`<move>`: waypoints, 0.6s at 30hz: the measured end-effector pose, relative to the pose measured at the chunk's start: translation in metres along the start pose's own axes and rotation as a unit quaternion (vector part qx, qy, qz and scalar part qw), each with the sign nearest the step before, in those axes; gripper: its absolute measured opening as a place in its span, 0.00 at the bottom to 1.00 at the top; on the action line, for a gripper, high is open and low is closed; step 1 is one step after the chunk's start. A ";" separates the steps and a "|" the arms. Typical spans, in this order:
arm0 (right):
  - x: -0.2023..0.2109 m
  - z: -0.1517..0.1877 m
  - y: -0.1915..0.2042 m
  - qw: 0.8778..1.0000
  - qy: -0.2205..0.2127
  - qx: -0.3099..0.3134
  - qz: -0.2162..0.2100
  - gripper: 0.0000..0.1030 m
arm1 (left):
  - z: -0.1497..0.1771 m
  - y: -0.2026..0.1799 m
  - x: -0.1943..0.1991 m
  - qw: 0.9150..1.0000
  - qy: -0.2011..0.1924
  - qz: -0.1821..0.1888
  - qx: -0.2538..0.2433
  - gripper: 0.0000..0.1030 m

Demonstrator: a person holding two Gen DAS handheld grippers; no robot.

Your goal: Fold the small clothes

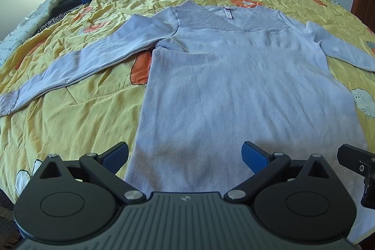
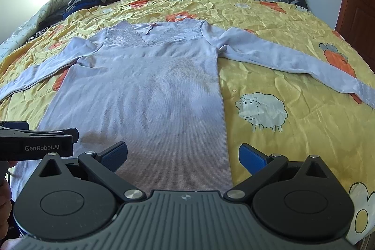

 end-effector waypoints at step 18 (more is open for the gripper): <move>-0.002 0.000 -0.007 1.000 -0.002 -0.012 -0.003 0.99 | 0.001 -0.001 -0.001 1.000 -0.001 0.000 -0.001 1.00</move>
Point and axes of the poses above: each gripper's, at about its wrist camera, not at the fingertips, and x roughly against the way its jaws point, y to its left, z to its underside, the point moved 4 cm from there along -x, roughly the way its jaws point
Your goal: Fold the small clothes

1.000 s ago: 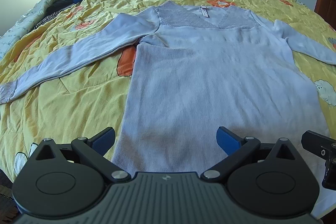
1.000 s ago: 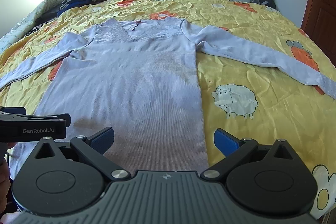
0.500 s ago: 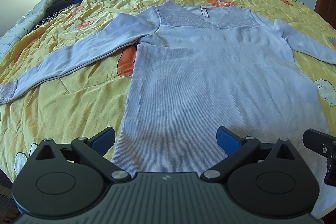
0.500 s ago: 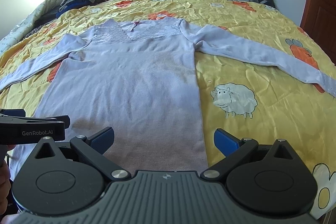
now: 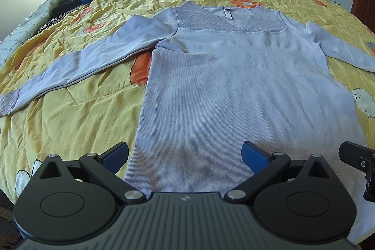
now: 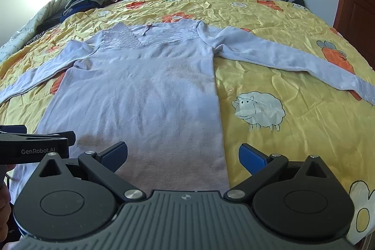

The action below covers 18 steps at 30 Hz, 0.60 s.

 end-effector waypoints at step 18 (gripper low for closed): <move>-0.013 -0.024 -0.064 0.995 -0.060 -0.079 -0.002 0.99 | -0.026 -0.013 -0.002 0.998 -0.053 -0.006 -0.025 1.00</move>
Point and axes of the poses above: each gripper's, at about its wrist camera, not at the fingertips, and x roughly against the way its jaws point, y to its left, z to its underside, the point moved 4 cm from there along -x, roughly the way its jaws point
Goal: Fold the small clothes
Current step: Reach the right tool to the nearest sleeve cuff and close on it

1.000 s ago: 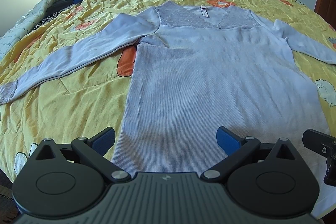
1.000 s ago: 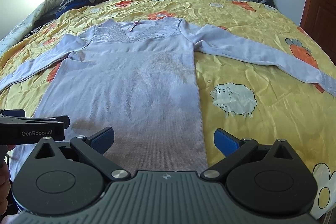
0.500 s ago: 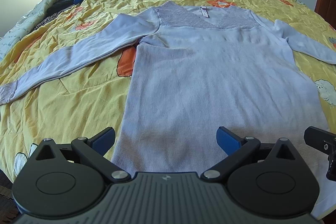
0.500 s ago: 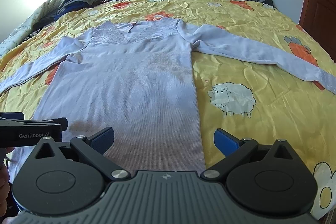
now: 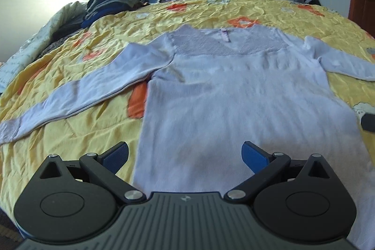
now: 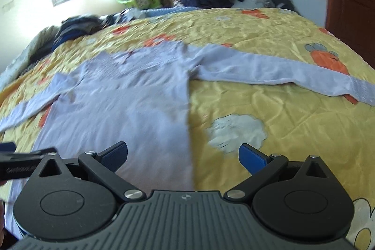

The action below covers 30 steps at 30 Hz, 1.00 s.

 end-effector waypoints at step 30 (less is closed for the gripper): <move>-0.040 -0.043 -0.232 0.952 -0.144 -0.255 0.083 0.92 | -0.018 -0.050 -0.027 0.999 0.004 0.039 0.000 1.00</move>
Point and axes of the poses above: each gripper's, at about its wrist camera, not at the fingertips, and x roughly against the way its jaws point, y to its left, z to its underside, the point moved 4 cm from there along -x, roughly the way its jaws point
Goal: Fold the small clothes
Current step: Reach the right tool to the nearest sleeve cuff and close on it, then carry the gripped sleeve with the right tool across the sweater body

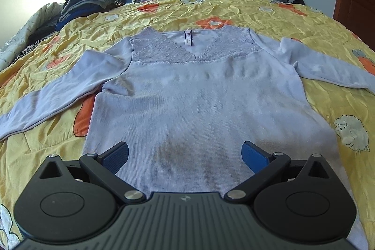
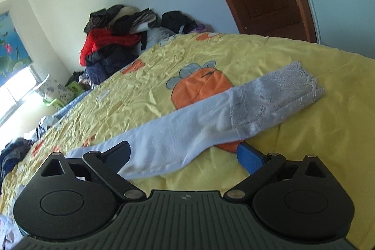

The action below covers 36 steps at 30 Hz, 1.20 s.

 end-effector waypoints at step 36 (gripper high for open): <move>-0.053 -0.043 0.006 0.988 -0.019 -0.123 -0.094 0.10 | -0.030 0.025 -0.014 0.999 -0.030 -0.014 0.019 1.00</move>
Point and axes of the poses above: each gripper's, at about its wrist camera, not at the fingertips, and x roughly against the way its jaws point, y to its left, z to its underside, the point moved 4 cm from there along -x, roughly the way its jaws point
